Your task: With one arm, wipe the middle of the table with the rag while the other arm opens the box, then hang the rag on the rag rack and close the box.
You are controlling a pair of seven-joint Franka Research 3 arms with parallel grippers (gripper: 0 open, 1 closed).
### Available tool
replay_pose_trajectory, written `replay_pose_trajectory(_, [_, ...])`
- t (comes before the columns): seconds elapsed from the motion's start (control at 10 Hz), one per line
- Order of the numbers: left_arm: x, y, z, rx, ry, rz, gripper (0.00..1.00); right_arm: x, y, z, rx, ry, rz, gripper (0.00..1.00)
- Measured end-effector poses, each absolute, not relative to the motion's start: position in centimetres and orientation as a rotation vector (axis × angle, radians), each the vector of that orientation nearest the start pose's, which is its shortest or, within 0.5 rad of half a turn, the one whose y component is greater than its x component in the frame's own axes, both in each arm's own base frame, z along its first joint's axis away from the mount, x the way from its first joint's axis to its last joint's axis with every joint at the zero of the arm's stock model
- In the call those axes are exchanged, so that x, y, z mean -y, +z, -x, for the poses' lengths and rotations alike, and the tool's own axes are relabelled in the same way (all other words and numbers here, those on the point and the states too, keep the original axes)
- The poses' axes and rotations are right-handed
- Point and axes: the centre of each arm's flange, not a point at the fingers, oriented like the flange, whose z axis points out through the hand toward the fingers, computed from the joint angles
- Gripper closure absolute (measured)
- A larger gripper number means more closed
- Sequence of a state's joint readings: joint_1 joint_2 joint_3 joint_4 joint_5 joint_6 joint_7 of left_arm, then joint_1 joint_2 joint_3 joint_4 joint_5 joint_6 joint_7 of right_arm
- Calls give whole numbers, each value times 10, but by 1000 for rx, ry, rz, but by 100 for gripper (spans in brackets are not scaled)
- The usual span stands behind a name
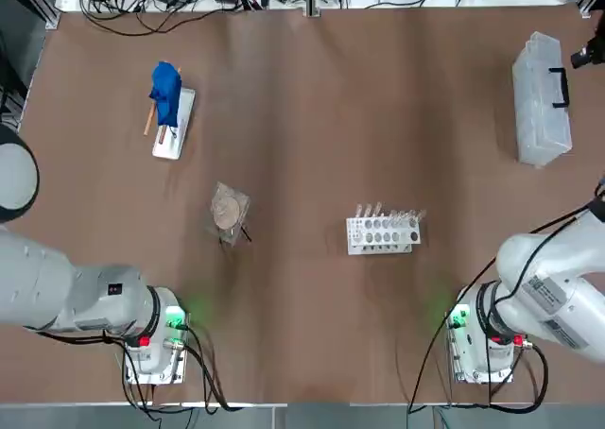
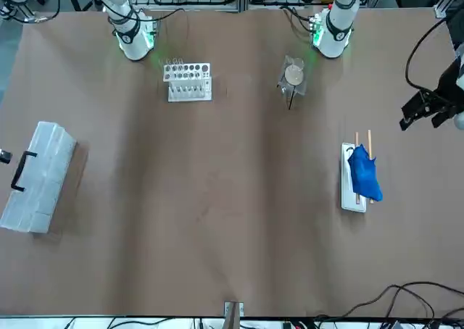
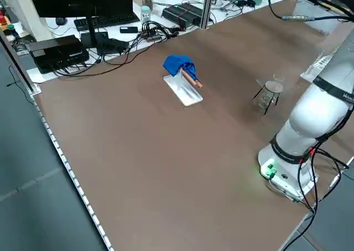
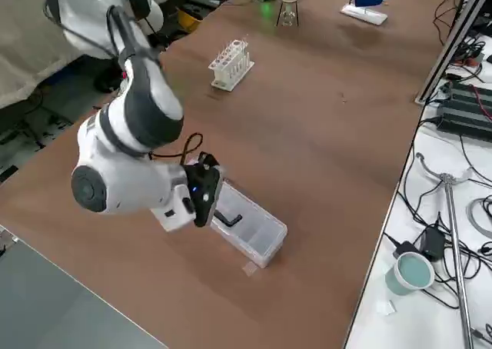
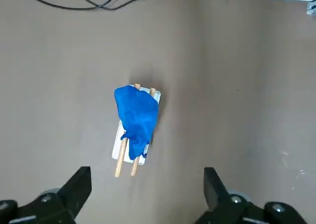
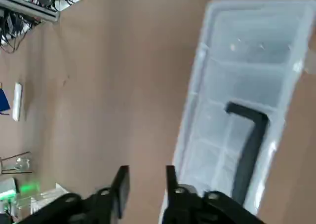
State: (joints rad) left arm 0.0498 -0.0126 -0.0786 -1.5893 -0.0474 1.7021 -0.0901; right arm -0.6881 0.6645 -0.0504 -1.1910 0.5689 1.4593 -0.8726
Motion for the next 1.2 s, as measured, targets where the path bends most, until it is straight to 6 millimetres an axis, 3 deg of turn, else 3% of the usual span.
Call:
replay_pose_trajectory(0.1, [22, 640, -559, 82, -162, 3188, 0, 385, 424, -581, 149, -109, 2569, 39])
replay_pose_trajectory(0.3, [35, 648, -550, 35, -131, 3189, 0, 285, 507, -615, 127, 9, 2768, 7])
replay_pose_trajectory(0.5, [43, 648, -548, 17, -117, 3190, 0, 178, 558, -636, 19, 73, 2909, 1])
replay_pose_trajectory(0.8, [43, 640, -548, 16, -93, 3190, 0, 61, 594, -640, 5, 94, 3095, 1])
replay_pose_trajectory(0.9, [43, 638, -548, 13, -87, 3190, 0, 38, 606, -631, 21, 76, 3131, 1])
replay_pose_trajectory(1.0, [43, 637, -548, 12, -87, 3190, 0, 27, 614, -620, 29, 52, 3138, 1])
replay_pose_trajectory(1.2, [46, 632, -550, -2, -82, 3186, 0, 26, 618, -603, 13, 40, 3137, 1])
